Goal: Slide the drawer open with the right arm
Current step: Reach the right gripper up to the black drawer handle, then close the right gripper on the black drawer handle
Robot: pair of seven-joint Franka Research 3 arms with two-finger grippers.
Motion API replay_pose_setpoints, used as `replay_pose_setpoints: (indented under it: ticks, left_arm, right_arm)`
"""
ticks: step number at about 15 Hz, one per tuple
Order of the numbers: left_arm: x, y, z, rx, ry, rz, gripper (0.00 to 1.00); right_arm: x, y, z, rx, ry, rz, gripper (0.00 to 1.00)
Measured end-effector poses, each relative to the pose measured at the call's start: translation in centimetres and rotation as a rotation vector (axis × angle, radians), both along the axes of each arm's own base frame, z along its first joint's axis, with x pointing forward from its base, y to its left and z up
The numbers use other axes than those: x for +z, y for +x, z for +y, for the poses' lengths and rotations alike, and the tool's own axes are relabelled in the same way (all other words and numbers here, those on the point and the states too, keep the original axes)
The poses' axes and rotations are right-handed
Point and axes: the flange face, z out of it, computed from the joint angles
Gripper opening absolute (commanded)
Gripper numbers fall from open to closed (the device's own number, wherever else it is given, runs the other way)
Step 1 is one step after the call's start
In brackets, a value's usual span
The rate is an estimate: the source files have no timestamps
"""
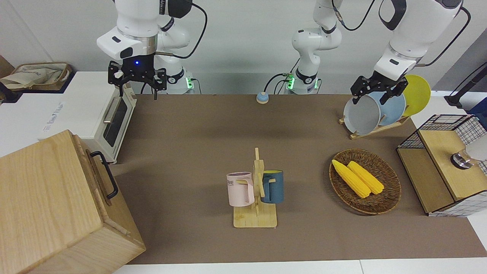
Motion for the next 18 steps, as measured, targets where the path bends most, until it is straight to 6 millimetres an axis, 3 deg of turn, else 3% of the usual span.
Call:
replay_pose_setpoints:
  ticks: [7,18]
  left_arm:
    - [0.0,0.0,0.0,0.000,0.000,0.000,0.99]
    - [0.0,0.0,0.0,0.000,0.000,0.000,0.99]
  right_arm:
    - [-3.2,-0.3,4.3,0.085,-0.288,-0.021,0.990]
    - [-10.1,5.1,4.7,0.236,-0.690,-0.105,0.987]
